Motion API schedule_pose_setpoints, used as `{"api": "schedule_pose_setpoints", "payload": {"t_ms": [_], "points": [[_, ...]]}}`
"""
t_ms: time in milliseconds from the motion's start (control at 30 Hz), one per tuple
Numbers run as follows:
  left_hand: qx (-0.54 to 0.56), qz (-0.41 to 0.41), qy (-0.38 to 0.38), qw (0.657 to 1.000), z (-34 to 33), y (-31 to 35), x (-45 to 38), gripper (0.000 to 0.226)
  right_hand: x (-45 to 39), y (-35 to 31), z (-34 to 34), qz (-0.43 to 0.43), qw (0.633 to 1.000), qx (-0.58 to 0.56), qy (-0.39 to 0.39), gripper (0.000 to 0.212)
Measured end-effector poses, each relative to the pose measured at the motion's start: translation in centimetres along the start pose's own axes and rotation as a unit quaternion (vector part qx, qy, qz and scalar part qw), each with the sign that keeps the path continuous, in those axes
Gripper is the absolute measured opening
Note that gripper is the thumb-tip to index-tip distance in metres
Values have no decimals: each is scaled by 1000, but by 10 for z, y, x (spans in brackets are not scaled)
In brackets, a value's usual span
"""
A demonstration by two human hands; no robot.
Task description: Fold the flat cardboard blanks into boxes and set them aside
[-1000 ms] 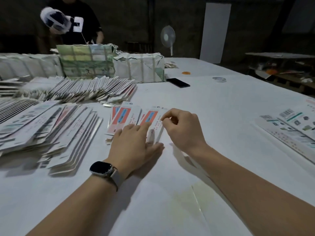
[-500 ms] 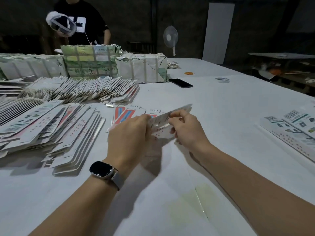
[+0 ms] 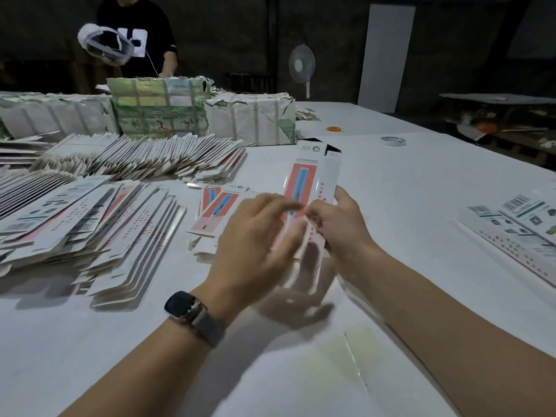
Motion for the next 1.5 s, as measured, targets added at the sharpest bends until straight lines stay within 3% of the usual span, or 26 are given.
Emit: {"api": "schedule_pose_setpoints", "payload": {"t_ms": [100, 167, 233, 333, 533, 767, 933, 1067, 1200, 1300, 1500], "points": [[117, 161, 32, 980, 6, -31, -7, 31, 10, -6, -18, 8, 996, -10, -83, 34], [247, 254, 10, 935, 0, -48, -6, 31, 17, -7, -28, 11, 991, 1, -136, 32], [299, 295, 2, 907, -3, -57, -4, 27, 22, -7, -33, 12, 985, 23, -173, 29], [334, 298, 0, 894, -6, -60, -4, 26, 22, -8, -34, 20, 983, 50, -177, 20], [342, 289, 11, 894, -10, -59, -5, 33, 15, -10, -22, 47, 992, 43, -109, 20], [368, 310, -1, 877, -11, -57, 0, 24, 18, -2, -25, 13, 992, -46, -118, 43], [411, 315, -18, 856, -15, -55, 0, 21, 17, -9, -23, 48, 992, -29, -113, 33], [410, 286, -20, 866, -14, -48, -2, 22, 15, -13, -17, 91, 991, 40, -87, 22], [395, 243, -3, 886, -13, -41, -3, 17, 21, -11, -28, 109, 984, 80, -120, 22], [355, 215, 28, 909, -7, -40, -4, 35, 27, -11, -36, 110, 980, 62, -152, 21], [385, 264, -2, 884, -15, -50, -1, 47, 36, -14, -47, 104, 976, 16, -193, 32]]}}
Point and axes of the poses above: each hand's wrist, its own x-axis away from the middle knuckle, its own z-axis out of the back of the hand, y = z × x, the point moved 7 cm from there along -x, towards the middle knuckle, and after that the axes turned 8 degrees about z, right-handed, at the moved point
